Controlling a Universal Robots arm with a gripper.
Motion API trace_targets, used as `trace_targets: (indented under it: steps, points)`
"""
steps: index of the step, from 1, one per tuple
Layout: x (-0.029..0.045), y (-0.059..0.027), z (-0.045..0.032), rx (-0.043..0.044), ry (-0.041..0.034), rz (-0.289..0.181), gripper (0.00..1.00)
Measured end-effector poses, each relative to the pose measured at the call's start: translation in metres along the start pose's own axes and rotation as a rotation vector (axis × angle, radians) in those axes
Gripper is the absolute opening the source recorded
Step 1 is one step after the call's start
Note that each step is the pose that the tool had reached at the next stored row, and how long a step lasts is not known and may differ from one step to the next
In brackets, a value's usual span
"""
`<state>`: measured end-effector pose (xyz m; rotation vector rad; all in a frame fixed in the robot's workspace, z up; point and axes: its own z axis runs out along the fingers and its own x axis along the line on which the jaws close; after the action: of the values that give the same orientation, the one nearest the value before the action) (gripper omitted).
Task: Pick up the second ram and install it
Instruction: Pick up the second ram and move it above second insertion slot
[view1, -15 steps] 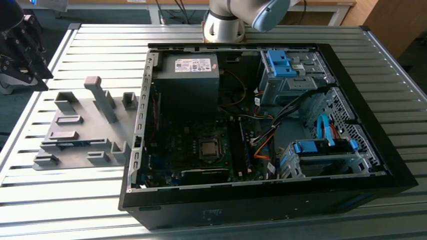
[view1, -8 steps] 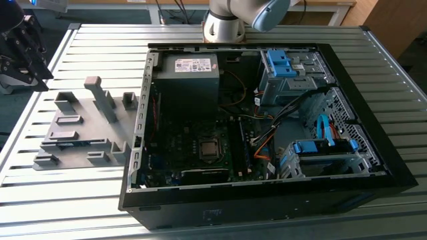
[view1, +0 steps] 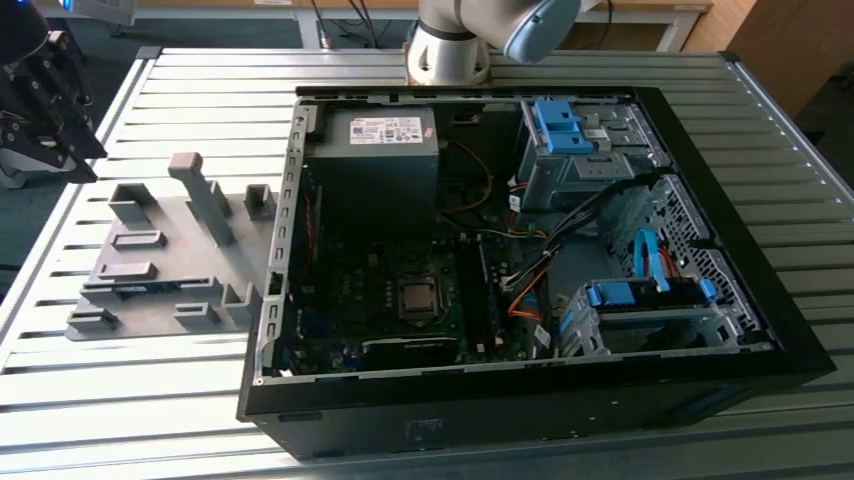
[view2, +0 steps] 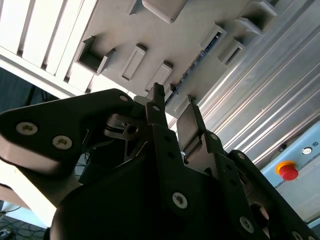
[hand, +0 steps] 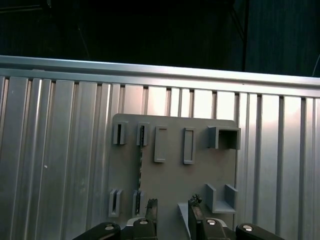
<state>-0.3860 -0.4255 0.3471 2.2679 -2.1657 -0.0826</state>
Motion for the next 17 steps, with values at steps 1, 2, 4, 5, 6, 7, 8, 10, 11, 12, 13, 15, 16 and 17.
trace_targets:
  steps: [1, 2, 4, 5, 6, 7, 8, 10, 11, 12, 13, 15, 16, 17]
  points:
    - [0.0001, 0.0, 0.0008, 0.0, 0.0, 0.0, 0.38]
    - [0.0001, 0.0, 0.0018, -0.0001, 0.0, 0.001, 0.38]
    - [0.0002, 0.0003, 0.0044, 0.0001, -0.0001, 0.005, 0.38]
    - [0.0002, 0.0005, 0.0055, 0.0003, -0.0004, 0.01, 0.38]
    - [0.0002, 0.0008, 0.0064, 0.0004, -0.0005, 0.015, 0.38]
    - [0.0002, 0.0011, 0.0072, 0.0005, -0.0007, 0.02, 0.38]
    - [0.0002, 0.0013, 0.0079, 0.0006, -0.0007, 0.021, 0.38]
    - [0.0002, 0.002, 0.009, 0.0004, -0.0007, 0.021, 0.38]
    - [0.0002, 0.0026, 0.0094, 0.0005, -0.0008, 0.021, 0.38]
    - [0.0002, 0.0032, 0.0098, 0.0005, -0.0007, 0.021, 0.38]
    - [0.0003, 0.0039, 0.0101, 0.0005, -0.0008, 0.021, 0.38]
    - [0.0003, 0.0043, 0.0102, 0.0005, -0.0008, 0.021, 0.38]
    - [0.0003, 0.0043, 0.0102, 0.0005, -0.0007, 0.021, 0.38]
    - [0.0003, 0.0043, 0.0102, 0.0005, -0.0007, 0.021, 0.38]
